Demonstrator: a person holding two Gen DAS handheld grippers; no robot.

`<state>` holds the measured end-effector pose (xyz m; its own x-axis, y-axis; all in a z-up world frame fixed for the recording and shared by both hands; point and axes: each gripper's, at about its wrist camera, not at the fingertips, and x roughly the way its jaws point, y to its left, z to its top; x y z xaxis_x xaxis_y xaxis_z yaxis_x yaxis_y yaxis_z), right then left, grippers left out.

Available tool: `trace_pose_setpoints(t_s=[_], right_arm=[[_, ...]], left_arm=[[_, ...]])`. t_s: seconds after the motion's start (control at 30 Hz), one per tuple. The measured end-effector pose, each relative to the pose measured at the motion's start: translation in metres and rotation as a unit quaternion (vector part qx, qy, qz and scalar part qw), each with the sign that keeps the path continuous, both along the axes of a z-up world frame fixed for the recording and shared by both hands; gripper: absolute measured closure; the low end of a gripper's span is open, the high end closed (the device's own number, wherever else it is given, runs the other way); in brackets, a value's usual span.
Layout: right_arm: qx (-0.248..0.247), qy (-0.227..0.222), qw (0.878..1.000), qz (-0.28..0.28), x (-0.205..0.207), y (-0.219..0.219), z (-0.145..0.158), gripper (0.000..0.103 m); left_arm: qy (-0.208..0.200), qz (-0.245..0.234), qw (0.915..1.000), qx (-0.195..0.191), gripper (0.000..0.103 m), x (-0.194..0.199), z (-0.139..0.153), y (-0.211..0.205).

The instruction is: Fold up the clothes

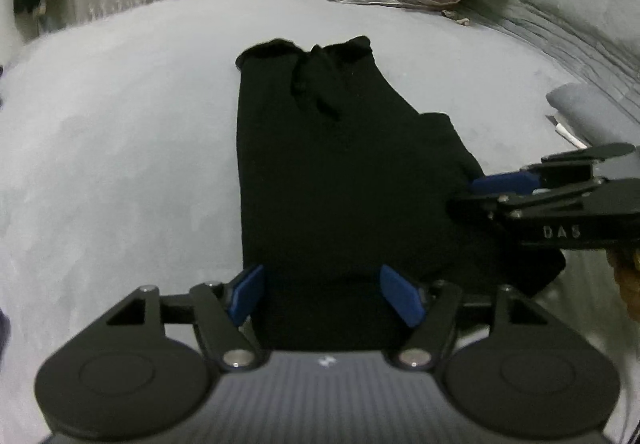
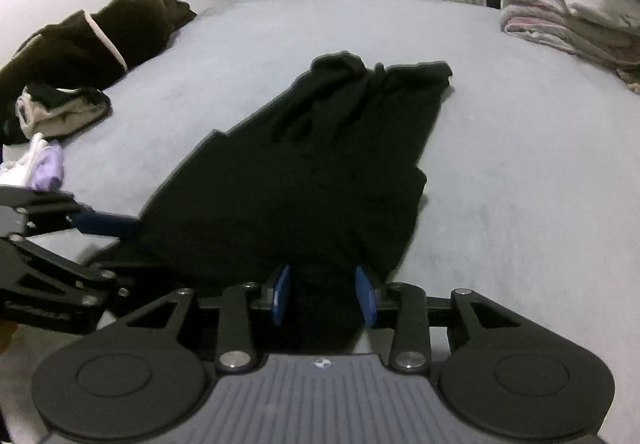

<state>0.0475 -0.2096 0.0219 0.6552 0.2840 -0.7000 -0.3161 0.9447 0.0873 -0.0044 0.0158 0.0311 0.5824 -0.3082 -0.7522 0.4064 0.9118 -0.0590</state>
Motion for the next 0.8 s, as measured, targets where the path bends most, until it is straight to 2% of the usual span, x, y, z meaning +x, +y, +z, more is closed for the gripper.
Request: trace_pose_setpoints(t_s=[0.17,0.2,0.3,0.4,0.47,0.53,0.57,0.8], right_arm=[[0.018,-0.036,0.999,-0.013,0.003,-0.003,0.008,0.067],[0.027,-0.016,0.999,-0.015,0.009,-0.004,0.003,0.066],[0.036,-0.009,0.999,-0.022,0.009,-0.009,0.000,0.066],[0.020,-0.032,0.997,-0.071,0.007,-0.016,0.008,0.066],[0.032,-0.036,0.996,-0.074,0.004,-0.022,0.013,0.066],[0.047,-0.030,0.997,-0.054,0.000,-0.022,0.018,0.066],[0.054,-0.027,0.997,-0.043,-0.003,-0.022,0.020,0.066],[-0.024,-0.056,0.998,0.019,-0.039,-0.008,0.034,0.066]], left_arm=[[0.005,0.035,0.9989,-0.031,0.036,0.019,0.002,0.011],[0.005,0.044,0.9986,-0.030,0.036,0.021,0.001,0.013],[0.004,0.072,0.9970,-0.028,0.038,0.027,0.000,0.018],[0.004,0.097,0.9948,-0.032,0.042,0.031,0.001,0.026],[0.005,0.108,0.9933,-0.041,0.042,0.030,0.004,0.034],[0.005,0.119,0.9916,-0.050,0.042,0.030,0.008,0.042],[0.000,0.110,0.9930,-0.044,0.042,0.024,0.010,0.042],[-0.039,0.046,0.9982,-0.003,0.041,-0.014,0.023,0.042]])
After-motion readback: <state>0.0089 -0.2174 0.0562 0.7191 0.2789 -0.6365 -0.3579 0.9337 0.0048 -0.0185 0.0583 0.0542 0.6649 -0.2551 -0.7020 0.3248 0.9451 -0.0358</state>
